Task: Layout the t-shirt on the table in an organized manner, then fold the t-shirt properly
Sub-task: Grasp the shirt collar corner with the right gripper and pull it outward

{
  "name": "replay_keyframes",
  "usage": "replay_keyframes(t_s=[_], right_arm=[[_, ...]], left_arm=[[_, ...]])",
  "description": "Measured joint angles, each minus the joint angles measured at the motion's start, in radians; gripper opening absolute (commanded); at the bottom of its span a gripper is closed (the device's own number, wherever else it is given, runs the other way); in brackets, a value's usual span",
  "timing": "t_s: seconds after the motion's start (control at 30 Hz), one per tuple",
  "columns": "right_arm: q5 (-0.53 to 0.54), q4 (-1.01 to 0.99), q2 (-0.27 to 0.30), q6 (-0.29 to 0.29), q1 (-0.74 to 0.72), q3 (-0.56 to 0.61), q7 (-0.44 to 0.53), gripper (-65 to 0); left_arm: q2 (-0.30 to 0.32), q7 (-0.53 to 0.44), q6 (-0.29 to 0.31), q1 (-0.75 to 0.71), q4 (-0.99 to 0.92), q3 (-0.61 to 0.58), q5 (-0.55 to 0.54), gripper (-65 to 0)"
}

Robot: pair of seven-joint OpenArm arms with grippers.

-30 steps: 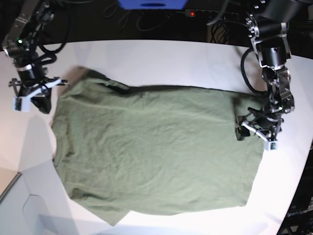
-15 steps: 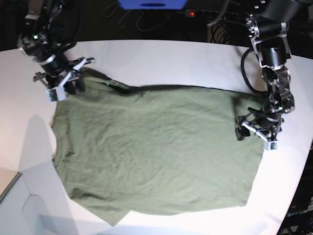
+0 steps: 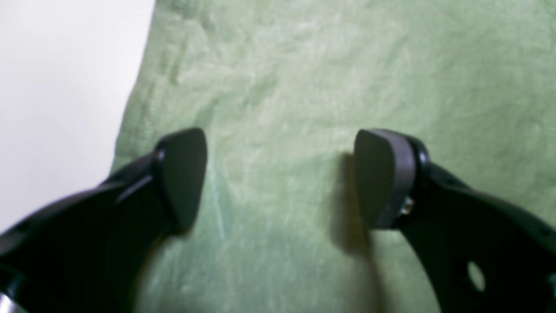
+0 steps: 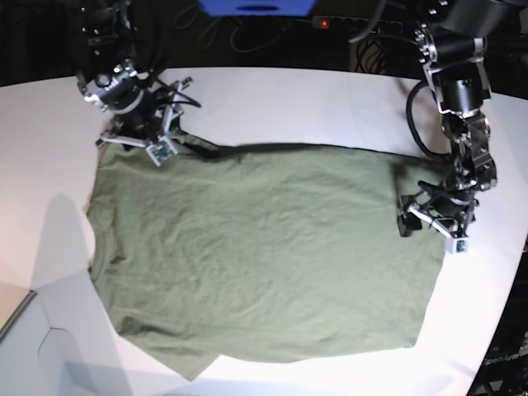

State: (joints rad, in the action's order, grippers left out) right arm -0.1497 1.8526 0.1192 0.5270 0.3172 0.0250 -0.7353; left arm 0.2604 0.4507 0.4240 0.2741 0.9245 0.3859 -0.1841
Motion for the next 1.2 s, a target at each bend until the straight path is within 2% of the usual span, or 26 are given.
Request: replay_keyframes(t_s=[0.43,0.5,0.6,0.67,0.8,0.87,0.9,1.0,1.2], right_arm=[[0.004,-0.052,0.002,0.0,0.002,0.019,0.011,-39.2],[0.006,-0.061,0.002,0.0,-0.001,0.019,0.017,-43.8],[0.004,-0.063,0.002,0.0,-0.006,0.019,0.016,-57.6],[0.004,-0.063,0.002,0.0,-0.006,0.019,0.014,-64.6],[0.0,-0.035,0.002,0.0,-0.003,0.01,0.01,-65.0],[0.0,0.029,0.002,0.0,0.015,-0.021,0.065,-65.0],[0.0,0.063,0.003,0.012,0.029,-0.036,0.109,-65.0],[0.005,0.152,0.004,0.164,0.078,-0.079,0.203,-65.0],[0.0,0.152,0.002,0.175,0.1,-0.136,0.216,-65.0]], left_arm=[[0.0,0.0,0.0,0.0,0.0,0.0,0.0,-13.7],[0.0,0.0,0.0,0.0,0.0,0.0,0.0,-13.7],[0.0,0.0,0.0,0.0,0.0,0.0,0.0,-13.7],[0.0,0.0,0.0,0.0,0.0,0.0,0.0,-13.7],[0.0,0.001,0.0,0.0,0.0,0.0,0.0,-13.7],[0.0,0.003,0.0,0.001,0.0,0.0,0.0,-13.7],[0.0,0.004,0.0,0.002,0.0,0.0,0.0,-13.7],[0.0,0.007,0.0,0.003,0.0,0.0,0.001,-13.7],[0.012,0.012,0.003,0.003,0.0,-0.001,0.0,-13.7]])
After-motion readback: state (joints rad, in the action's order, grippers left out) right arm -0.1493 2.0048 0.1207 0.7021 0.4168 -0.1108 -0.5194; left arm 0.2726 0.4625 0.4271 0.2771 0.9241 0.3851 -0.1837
